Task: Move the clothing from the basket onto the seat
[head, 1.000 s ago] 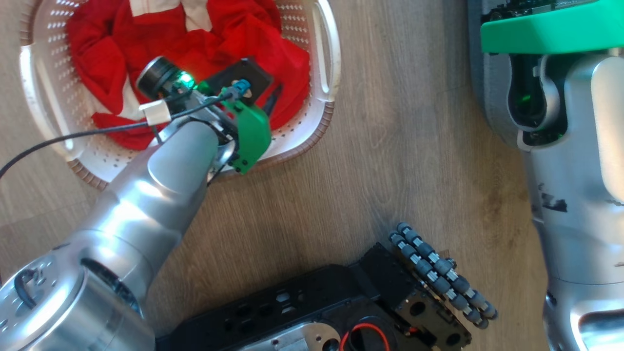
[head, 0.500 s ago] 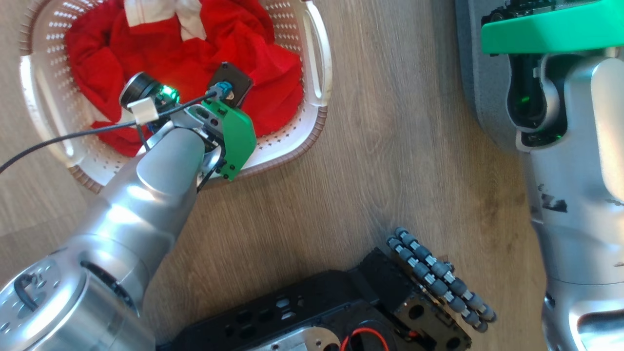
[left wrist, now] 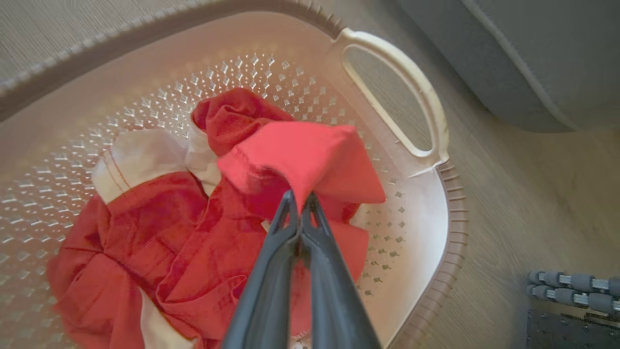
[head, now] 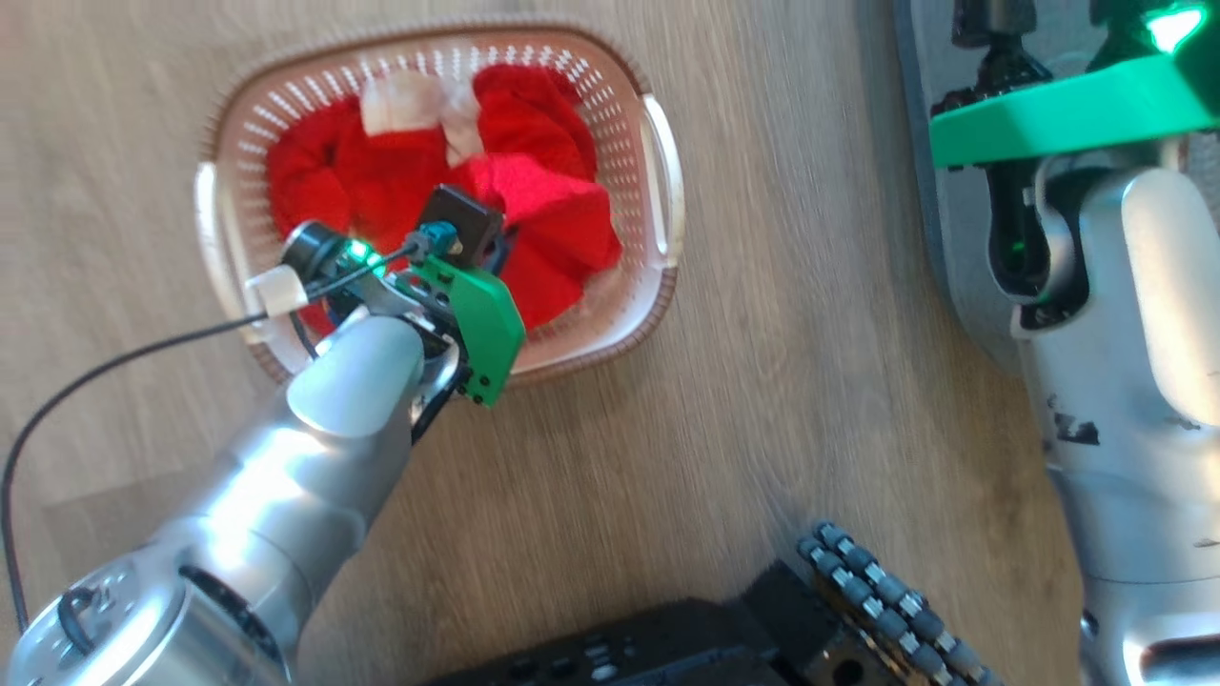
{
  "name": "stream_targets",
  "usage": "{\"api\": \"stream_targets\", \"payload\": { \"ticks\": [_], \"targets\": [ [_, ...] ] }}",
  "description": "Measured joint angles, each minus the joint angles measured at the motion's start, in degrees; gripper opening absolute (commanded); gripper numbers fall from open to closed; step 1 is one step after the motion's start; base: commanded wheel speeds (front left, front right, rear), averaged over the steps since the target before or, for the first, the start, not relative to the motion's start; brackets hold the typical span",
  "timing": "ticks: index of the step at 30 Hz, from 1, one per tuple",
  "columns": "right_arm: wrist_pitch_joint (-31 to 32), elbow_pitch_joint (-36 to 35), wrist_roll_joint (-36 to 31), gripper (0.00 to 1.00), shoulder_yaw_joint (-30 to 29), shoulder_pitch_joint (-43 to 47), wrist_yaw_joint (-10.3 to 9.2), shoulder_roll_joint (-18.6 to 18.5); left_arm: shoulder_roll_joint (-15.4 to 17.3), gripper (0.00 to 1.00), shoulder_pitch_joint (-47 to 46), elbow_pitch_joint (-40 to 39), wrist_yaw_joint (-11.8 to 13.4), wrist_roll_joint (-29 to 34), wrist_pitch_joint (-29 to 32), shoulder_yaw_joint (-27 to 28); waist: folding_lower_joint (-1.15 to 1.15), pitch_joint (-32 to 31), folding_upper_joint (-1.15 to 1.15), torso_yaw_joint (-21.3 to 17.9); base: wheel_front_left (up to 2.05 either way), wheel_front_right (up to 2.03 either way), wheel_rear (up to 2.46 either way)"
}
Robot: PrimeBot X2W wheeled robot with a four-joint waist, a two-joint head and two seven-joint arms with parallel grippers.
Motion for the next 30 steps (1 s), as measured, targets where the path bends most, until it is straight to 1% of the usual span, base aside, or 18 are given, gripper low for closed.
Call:
{"api": "stream_targets", "payload": {
  "ticks": [2, 6, 11, 24, 30],
  "targets": [
    [0.0, 0.8, 0.0, 1.00, 0.1, 0.6, 0.00, -0.8, 0.0, 0.00, 1.0, -1.2, 0.1, -0.9, -0.2, 0.2, 0.00, -2.1, 0.00, 0.7, 0.00, 0.00, 0.00],
    [0.0, 2.4, 0.0, 1.00, 0.4, 2.8, 0.00, -1.4, -0.1, 0.00, 2.7, -4.7, 1.3, -2.3, -0.3, 1.9, 0.00, -6.4, 0.00, 2.3, 0.00, 0.00, 0.00],
    [0.0, 4.6, 0.7, 1.00, 0.6, 6.4, 0.00, -2.2, -0.1, 0.00, 5.1, -9.7, 2.5, -2.2, -0.4, 3.9, 0.00, -11.7, 0.00, 4.4, 0.00, 0.00, 0.00],
    [0.0, 8.9, 1.1, 1.00, 1.4, 16.1, 0.00, -2.6, -0.3, 0.00, 13.2, -18.8, 2.9, 0.8, -0.4, 11.2, 0.00, -25.4, 0.00, 9.5, 0.00, 0.00, 0.00],
    [0.0, 10.0, 1.4, 1.00, 1.3, 19.4, 0.00, -3.0, -0.3, 0.00, 15.3, -23.2, 3.0, 1.9, -0.4, 14.1, -0.01, -30.9, 0.00, 12.0, 0.00, 0.00, 0.00]
  ]
}}
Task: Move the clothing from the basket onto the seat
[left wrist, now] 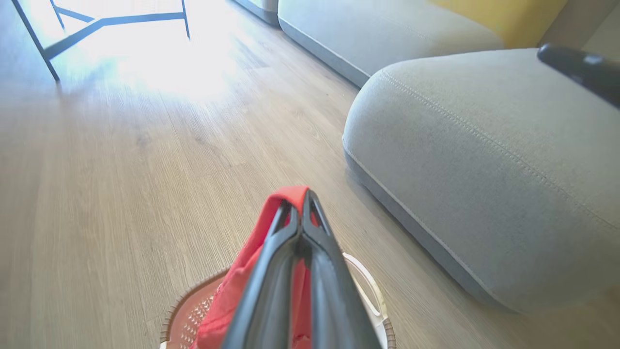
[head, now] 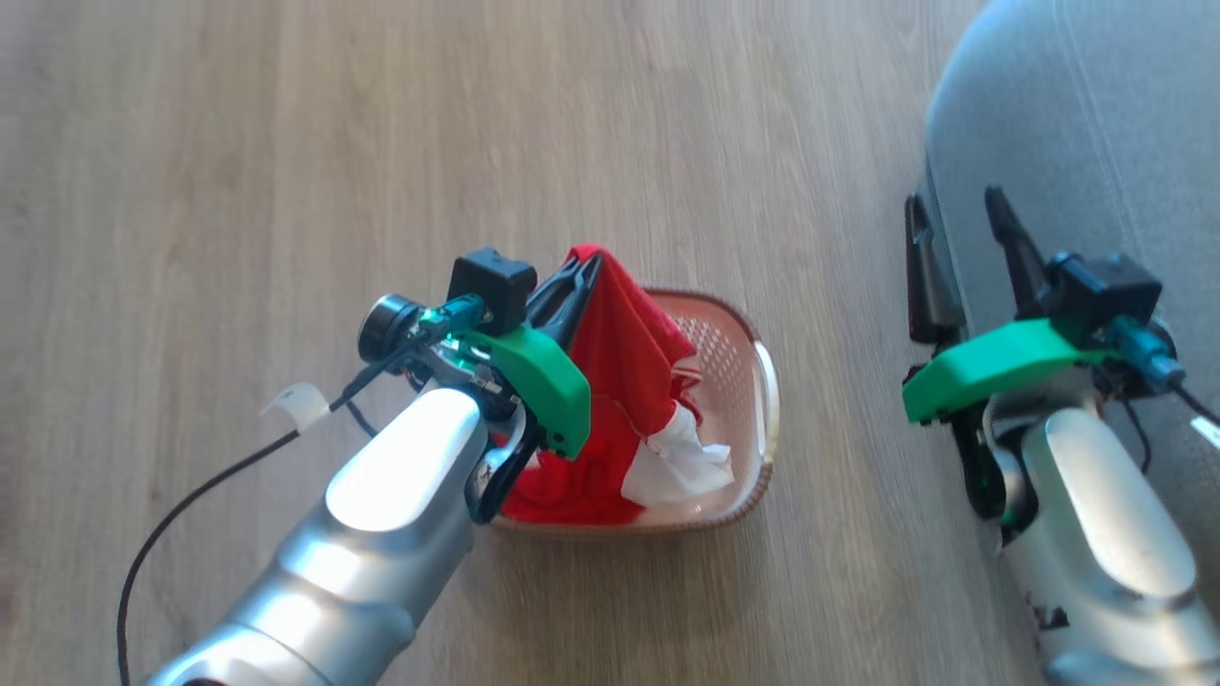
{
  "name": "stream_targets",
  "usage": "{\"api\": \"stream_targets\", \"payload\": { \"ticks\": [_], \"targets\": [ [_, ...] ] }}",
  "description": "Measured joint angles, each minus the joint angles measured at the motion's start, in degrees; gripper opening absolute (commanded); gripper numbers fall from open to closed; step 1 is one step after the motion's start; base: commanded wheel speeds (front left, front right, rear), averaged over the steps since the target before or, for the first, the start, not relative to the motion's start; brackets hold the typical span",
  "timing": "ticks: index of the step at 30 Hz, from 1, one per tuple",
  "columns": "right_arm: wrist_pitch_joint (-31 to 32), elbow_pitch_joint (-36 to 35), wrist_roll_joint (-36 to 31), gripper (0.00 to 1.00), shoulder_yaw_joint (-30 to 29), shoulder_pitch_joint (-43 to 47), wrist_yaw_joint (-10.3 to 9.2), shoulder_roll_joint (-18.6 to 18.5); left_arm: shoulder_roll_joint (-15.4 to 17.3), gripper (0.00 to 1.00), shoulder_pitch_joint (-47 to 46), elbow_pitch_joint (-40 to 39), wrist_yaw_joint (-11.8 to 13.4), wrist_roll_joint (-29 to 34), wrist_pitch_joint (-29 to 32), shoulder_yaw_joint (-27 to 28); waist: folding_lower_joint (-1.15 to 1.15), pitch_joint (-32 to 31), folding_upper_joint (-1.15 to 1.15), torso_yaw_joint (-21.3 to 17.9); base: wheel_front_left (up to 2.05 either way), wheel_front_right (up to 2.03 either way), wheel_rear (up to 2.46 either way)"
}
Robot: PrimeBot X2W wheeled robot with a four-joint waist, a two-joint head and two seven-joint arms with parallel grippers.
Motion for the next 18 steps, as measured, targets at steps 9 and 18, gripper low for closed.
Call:
{"api": "stream_targets", "payload": {
  "ticks": [9, 18],
  "targets": [
    [0.0, 1.2, 0.5, 1.00, 0.1, 5.0, 0.00, 0.2, -0.1, 0.00, -0.1, -6.8, -0.1, 2.8, 0.0, 3.1, 0.00, -6.5, 0.00, 2.8, 0.00, 0.00, 0.00],
    [0.0, 1.8, 0.7, 1.00, 0.3, 8.5, 0.00, 0.6, -0.1, 0.00, -2.9, -11.2, -0.5, 3.5, 0.0, 3.8, 0.00, -10.2, 0.00, 4.5, 0.00, 0.00, 0.00]
  ]
}}
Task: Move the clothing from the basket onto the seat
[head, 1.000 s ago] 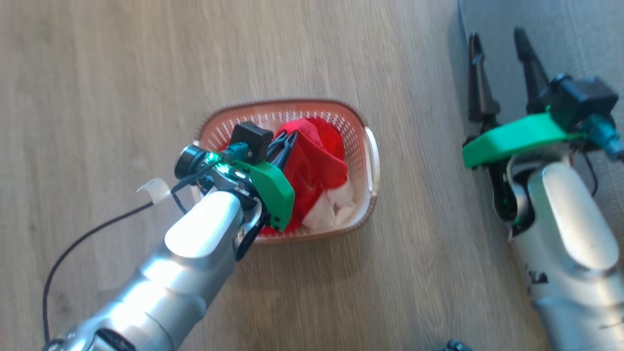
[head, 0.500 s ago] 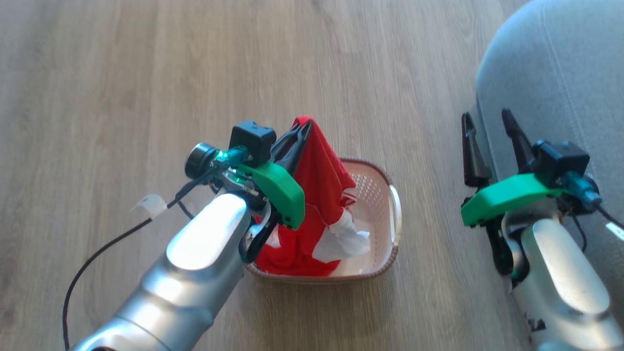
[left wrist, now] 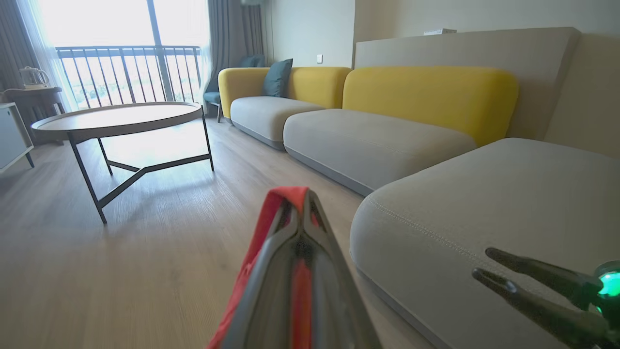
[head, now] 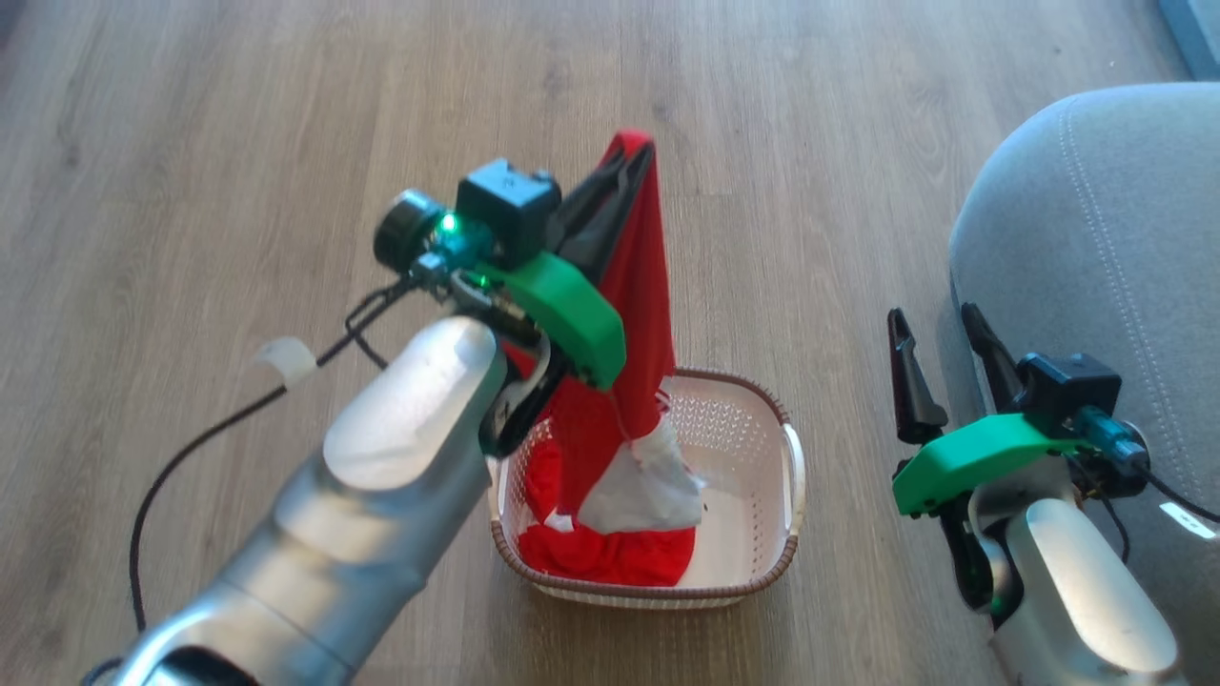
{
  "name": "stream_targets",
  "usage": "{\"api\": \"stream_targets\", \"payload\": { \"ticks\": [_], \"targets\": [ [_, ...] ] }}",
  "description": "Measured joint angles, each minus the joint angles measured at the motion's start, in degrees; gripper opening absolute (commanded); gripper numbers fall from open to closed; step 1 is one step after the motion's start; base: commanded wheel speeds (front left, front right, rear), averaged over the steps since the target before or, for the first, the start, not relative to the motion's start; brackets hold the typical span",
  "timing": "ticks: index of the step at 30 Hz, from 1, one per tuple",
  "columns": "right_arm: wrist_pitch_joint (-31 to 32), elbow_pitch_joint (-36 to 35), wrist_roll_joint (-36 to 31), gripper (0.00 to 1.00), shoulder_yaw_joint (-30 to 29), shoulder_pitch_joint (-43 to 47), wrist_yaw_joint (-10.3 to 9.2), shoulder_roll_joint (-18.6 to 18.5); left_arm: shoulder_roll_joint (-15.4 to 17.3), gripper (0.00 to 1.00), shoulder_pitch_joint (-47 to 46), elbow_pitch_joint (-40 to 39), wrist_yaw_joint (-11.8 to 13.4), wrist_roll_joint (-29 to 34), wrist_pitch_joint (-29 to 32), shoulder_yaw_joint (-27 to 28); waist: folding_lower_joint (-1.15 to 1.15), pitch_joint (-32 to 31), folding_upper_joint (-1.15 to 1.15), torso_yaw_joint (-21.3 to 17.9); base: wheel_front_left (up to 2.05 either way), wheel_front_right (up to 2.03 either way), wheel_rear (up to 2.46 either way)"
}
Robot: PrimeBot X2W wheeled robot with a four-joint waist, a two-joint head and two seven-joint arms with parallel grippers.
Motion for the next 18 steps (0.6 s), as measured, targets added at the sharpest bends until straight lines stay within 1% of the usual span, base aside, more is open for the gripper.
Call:
{"api": "stream_targets", "payload": {
  "ticks": [6, 12, 15, 18],
  "targets": [
    [0.0, 0.5, 0.0, 1.00, 0.5, 0.0, 0.00, 0.3, 0.0, 0.00, -4.5, -2.5, 0.0, 0.0, 0.0, 0.1, 0.00, -1.3, 0.00, 0.1, 0.00, 0.00, 0.00],
    [0.0, 0.6, 0.5, 1.00, 2.3, 0.1, 0.00, 0.2, -0.1, 0.00, -5.5, -3.5, 0.5, -0.2, 0.0, -1.7, 0.00, -2.0, 0.00, 0.0, 0.00, 0.00, 0.00],
    [0.0, 0.3, 1.8, 1.00, 6.4, 0.0, 0.00, 0.1, -0.1, 0.00, -5.5, -4.2, 0.5, -0.9, 0.0, -2.6, 0.00, -2.2, 0.00, 0.1, 0.00, 0.00, 0.00],
    [0.0, -0.8, 3.6, 1.00, 13.2, -0.5, 0.00, -0.8, -0.1, 0.00, -5.5, -4.5, 1.0, -1.3, 0.0, -3.6, 0.00, -2.4, 0.00, 0.3, 0.00, 0.00, 0.00]
  ]
}}
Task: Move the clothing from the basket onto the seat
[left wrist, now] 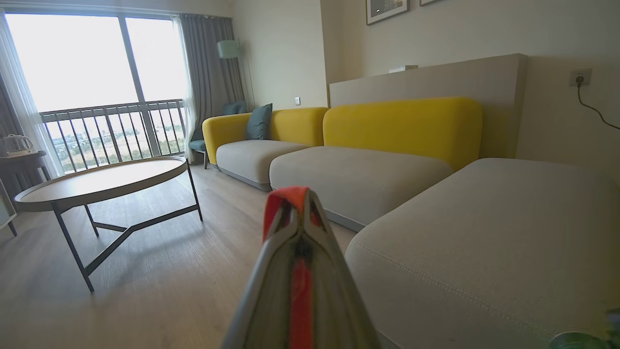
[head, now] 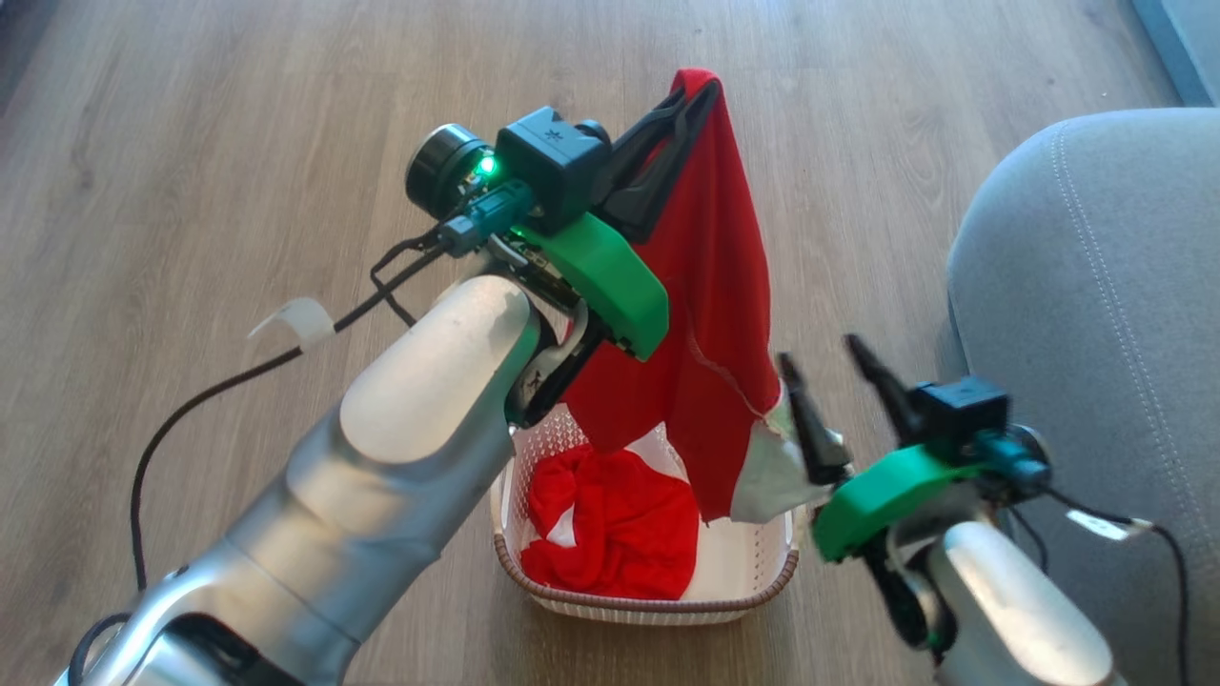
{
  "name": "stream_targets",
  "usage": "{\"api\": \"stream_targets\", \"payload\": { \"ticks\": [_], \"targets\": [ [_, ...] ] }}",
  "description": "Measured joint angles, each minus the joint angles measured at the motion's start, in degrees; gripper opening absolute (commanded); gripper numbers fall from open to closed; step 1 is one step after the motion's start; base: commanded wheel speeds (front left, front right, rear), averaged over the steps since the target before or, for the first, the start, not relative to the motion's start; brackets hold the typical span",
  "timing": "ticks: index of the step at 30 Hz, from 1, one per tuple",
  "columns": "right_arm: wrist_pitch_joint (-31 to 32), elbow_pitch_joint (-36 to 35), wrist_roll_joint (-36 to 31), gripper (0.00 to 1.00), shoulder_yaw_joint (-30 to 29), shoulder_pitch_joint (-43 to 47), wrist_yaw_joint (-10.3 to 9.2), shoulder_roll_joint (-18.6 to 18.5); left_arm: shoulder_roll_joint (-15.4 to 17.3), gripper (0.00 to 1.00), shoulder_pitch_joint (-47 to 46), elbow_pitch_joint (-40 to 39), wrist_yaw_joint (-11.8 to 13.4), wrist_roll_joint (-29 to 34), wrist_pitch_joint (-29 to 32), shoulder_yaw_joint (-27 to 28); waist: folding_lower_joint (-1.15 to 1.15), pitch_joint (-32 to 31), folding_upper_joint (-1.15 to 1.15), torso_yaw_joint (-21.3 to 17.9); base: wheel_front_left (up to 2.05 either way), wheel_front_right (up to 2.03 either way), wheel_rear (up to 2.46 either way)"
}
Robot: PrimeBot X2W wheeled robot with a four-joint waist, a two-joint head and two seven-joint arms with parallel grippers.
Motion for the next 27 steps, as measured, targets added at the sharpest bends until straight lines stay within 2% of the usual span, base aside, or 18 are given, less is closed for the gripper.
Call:
{"api": "stream_targets", "payload": {
  "ticks": [7, 12, 20, 24, 25, 26, 27],
  "targets": [
    [0.0, -1.3, 1.1, 1.00, 7.3, -6.0, 0.00, -3.4, 0.0, 0.00, 0.0, -1.9, 0.6, -1.5, 0.0, -2.5, 0.00, -0.3, 0.00, 0.9, 0.00, 0.00, 0.00],
    [0.0, -0.6, 1.1, 1.00, 11.5, -11.0, 0.00, -4.3, 0.0, 0.00, 0.0, -2.9, 1.1, -2.4, 0.0, -4.0, 0.00, -0.2, 0.00, 1.8, 0.00, 0.00, 0.00],
    [0.0, 11.6, 5.9, 1.00, 22.9, -16.2, 0.00, -3.8, 0.1, 0.00, 0.0, -4.2, 1.7, -4.2, 0.0, -6.8, 0.00, 0.0, -0.01, 3.8, 0.00, 0.00, 0.00],
    [0.0, 14.9, 9.0, 1.00, 25.8, -18.4, 0.00, -2.4, 0.1, 0.00, 0.0, -4.4, 2.0, -4.9, 0.0, -7.5, 0.00, 0.1, 0.00, 4.8, 0.00, 0.00, 0.00],
    [0.0, 15.3, 9.4, 0.69, 26.1, -18.8, 0.00, -2.0, 0.1, 0.00, 0.0, -4.4, 2.0, -5.0, 0.0, -7.6, 0.00, 0.1, 0.00, 5.0, 0.00, 0.00, 0.00],
    [0.0, 15.7, 9.9, 0.21, 26.4, -19.0, 0.00, -1.8, 0.1, 0.00, 0.0, -4.4, 2.0, -5.0, 0.0, -7.7, 0.00, 0.2, -0.01, 5.1, 0.00, 0.00, 0.00],
    [0.0, 16.0, 10.4, 0.21, 26.6, -19.2, 0.00, -1.6, 0.1, 0.00, 0.0, -4.4, 2.1, -5.0, 0.0, -7.9, 0.00, 0.2, 0.00, 5.3, 0.00, 0.00, 0.00]
  ]
}}
